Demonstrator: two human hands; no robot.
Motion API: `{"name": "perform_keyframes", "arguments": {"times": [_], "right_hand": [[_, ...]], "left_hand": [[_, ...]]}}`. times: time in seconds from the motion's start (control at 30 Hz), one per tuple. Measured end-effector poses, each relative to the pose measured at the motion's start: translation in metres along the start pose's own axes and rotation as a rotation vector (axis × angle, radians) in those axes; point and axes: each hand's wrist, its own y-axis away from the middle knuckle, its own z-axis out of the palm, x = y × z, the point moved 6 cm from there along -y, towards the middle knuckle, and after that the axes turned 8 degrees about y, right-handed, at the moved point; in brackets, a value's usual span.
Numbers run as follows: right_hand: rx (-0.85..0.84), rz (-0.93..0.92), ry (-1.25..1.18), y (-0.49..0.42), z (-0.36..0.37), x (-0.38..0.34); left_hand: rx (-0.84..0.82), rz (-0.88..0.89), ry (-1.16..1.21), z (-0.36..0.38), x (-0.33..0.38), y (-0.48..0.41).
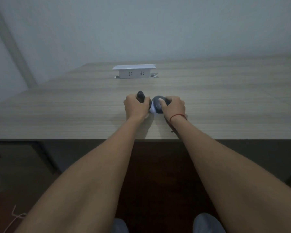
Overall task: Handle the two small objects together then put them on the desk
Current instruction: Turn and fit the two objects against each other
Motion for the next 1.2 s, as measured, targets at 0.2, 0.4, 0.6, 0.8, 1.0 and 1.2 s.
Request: {"name": "perform_keyframes", "arguments": {"times": [0.2, 0.4, 0.6, 0.8, 1.0, 1.2], "right_hand": [[0.003, -0.006, -0.003, 0.0, -0.001, 0.0], [-0.035, -0.032, -0.017, -0.001, 0.002, 0.001], [-0.12, -0.096, -0.011, -0.001, 0.005, 0.002], [-0.216, -0.135, 0.078, 0.004, 0.015, -0.001], [-0.347, -0.136, 0.056, -0.009, 0.012, 0.001], [-0.448, -0.162, -0.03, -0.008, 0.0, 0.001]], "left_hand": [[-0.015, 0.076, -0.029, 0.001, -0.003, 0.001], [-0.03, 0.162, 0.002, 0.007, 0.008, -0.004], [0.052, 0.07, -0.033, 0.001, -0.003, -0.02], [-0.055, 0.118, -0.171, 0.004, 0.0, -0.029], [-0.072, 0.216, -0.121, -0.014, 0.014, -0.033], [-0.216, 0.23, -0.294, -0.009, 0.01, -0.033]]}}
